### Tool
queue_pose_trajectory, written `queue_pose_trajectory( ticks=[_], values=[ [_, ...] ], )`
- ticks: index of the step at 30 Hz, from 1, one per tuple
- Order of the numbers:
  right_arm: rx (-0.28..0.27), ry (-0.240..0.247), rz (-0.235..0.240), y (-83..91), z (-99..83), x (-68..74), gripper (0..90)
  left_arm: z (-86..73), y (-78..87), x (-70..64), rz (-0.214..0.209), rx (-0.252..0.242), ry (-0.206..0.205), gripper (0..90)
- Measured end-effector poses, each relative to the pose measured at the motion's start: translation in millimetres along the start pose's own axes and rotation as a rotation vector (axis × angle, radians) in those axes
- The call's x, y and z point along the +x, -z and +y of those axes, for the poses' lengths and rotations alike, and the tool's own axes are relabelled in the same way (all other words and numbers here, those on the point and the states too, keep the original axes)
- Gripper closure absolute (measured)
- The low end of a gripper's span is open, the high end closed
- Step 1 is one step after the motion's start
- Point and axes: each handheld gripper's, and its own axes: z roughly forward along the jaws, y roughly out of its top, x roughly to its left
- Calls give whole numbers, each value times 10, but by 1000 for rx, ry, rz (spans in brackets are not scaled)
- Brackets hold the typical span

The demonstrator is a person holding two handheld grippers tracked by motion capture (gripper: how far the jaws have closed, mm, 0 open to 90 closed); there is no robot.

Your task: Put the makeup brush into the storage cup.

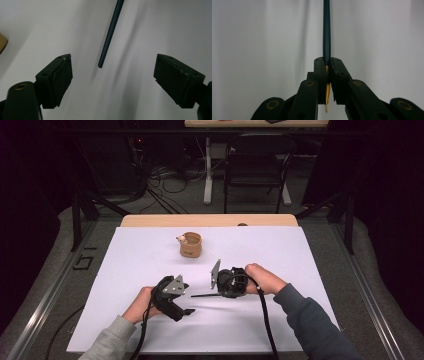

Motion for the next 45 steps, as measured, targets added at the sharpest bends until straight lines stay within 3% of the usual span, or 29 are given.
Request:
queue_pose_trajectory(
  ticks=[3,4,5,8,13,16,21,26,34,37,38,39,41,42,45],
  values=[
    [-8,9,2,8,24,26,842,18,-41,19,-9,16,0,263],
    [-9,14,2,14,36,40,842,26,-62,24,-2,18,1,334],
    [-9,14,2,14,36,40,842,30,-72,28,-8,21,-1,334],
    [-2,32,-2,23,52,59,841,50,-109,33,-25,28,-5,448],
    [7,56,-3,39,83,101,841,79,-177,14,-35,35,-15,552],
    [12,62,-13,48,101,117,841,97,-208,-2,-63,41,-29,615],
    [16,76,-15,61,118,141,841,103,-242,-8,-56,28,-22,718],
    [19,86,-9,63,119,152,841,114,-276,-61,-43,29,-43,812],
    [19,84,-12,59,98,146,802,110,-317,-144,-63,28,-71,849],
    [-13,51,-14,73,57,135,618,92,-298,-134,-71,11,-57,849],
    [-28,23,-9,74,38,129,549,86,-287,-127,-74,5,-45,849],
    [-63,-36,-40,84,-10,106,437,83,-284,-123,-69,1,-45,849],
    [-83,-64,-45,92,-32,94,403,75,-275,-119,-68,-5,-36,849],
    [-120,-101,-60,101,-68,81,311,69,-269,-117,-69,-9,-31,849],
    [-211,-209,-81,136,-184,56,210,59,-267,-115,-66,-16,-22,849]
  ],
)
